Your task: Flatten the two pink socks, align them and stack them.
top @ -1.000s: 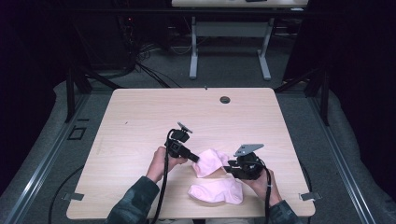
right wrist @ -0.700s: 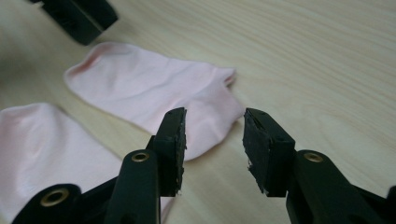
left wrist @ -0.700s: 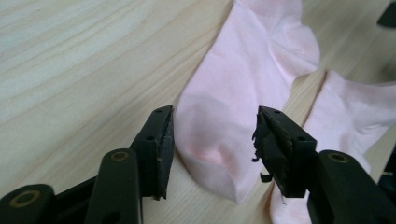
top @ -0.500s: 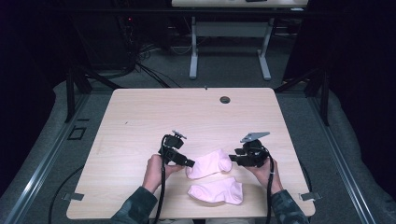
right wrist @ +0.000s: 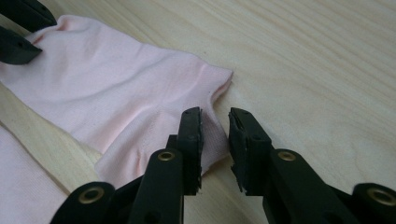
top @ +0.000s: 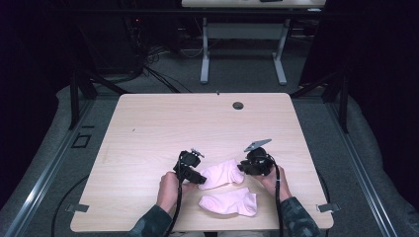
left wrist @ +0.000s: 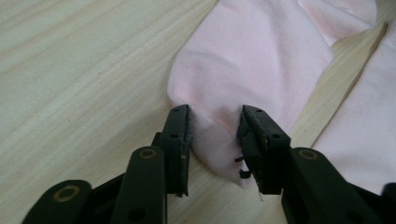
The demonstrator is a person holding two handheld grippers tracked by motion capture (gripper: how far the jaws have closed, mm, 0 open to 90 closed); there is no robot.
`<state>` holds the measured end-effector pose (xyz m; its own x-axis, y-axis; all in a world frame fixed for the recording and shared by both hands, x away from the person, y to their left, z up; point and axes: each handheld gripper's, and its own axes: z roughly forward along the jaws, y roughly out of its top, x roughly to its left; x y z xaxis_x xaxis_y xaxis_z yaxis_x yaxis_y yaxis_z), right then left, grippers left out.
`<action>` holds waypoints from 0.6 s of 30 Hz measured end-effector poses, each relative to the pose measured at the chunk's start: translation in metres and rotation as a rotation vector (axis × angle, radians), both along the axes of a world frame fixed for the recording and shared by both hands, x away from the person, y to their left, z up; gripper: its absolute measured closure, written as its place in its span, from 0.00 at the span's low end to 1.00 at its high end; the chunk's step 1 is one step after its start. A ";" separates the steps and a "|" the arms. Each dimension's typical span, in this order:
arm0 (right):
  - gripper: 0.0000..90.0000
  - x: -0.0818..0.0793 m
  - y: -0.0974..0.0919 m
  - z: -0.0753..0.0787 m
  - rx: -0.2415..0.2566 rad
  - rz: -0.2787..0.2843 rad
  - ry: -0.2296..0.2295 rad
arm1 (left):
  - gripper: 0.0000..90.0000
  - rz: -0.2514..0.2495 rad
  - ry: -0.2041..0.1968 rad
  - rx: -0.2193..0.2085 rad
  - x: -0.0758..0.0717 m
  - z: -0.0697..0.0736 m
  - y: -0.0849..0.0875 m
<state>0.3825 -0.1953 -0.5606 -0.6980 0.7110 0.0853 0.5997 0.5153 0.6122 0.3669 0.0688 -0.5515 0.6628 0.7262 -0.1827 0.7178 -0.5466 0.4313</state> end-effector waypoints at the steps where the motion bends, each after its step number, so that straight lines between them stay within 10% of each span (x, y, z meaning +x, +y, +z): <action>1: 0.83 0.000 0.000 0.000 0.001 -0.001 0.005 | 0.72 -0.003 -0.004 -0.005 0.000 0.000 0.001; 9: 0.77 0.000 0.003 -0.001 0.007 0.018 -0.010 | 0.77 -0.003 -0.025 -0.012 -0.001 0.000 0.004; 18: 0.93 -0.002 0.005 -0.005 -0.001 0.029 0.009 | 0.85 -0.015 -0.049 -0.002 -0.002 -0.002 0.005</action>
<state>0.3809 -0.1902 -0.5654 -0.7178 0.6903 0.0907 0.5896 0.5335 0.6064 0.3645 0.0739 -0.5537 0.6819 0.7158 -0.1506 0.6872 -0.5565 0.4670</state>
